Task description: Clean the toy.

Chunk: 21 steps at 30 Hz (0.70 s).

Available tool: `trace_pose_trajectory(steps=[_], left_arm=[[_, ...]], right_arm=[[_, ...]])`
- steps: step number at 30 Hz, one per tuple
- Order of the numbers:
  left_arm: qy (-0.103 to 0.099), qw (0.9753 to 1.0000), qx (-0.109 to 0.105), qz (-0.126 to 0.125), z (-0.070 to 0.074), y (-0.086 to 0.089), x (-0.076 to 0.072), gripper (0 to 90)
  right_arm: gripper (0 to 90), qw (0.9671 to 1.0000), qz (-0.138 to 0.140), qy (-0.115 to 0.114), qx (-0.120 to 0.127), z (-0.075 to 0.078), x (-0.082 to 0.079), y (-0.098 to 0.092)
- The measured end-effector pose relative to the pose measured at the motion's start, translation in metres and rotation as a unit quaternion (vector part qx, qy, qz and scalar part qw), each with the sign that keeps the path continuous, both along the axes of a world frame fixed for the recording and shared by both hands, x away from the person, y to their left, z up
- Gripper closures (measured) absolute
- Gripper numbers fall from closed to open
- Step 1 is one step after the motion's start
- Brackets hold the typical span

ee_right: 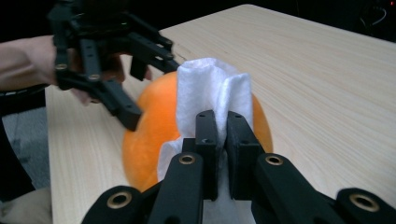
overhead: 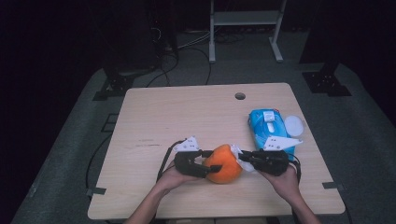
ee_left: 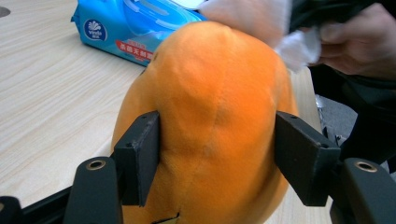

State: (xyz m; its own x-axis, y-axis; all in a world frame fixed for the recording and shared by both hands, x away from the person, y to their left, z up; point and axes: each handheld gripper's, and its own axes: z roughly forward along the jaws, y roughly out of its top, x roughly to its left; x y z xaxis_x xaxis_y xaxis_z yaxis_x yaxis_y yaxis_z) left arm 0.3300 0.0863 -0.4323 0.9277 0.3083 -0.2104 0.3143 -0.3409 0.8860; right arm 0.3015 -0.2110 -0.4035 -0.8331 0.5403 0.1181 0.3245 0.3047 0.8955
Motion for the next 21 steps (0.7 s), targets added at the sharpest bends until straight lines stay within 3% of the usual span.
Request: trace_pose_trajectory(steps=[7,17,21], left_arm=[[-0.007,0.9999,0.003,-0.008,0.0,-0.002,-0.001,35.0],[-0.021,0.9997,0.011,-0.007,0.0,-0.01,-0.006,35.5],[-0.025,0.9995,0.016,-0.011,0.001,-0.01,-0.007,35.4]], right_arm=[[83.8,0.9995,-0.024,0.019,0.004,-0.009,0.007,-0.012],[83.8,0.9997,0.014,-0.021,0.004,0.016,-0.004,0.016],[83.8,0.9991,0.024,-0.033,-0.012,0.02,-0.003,0.027]])
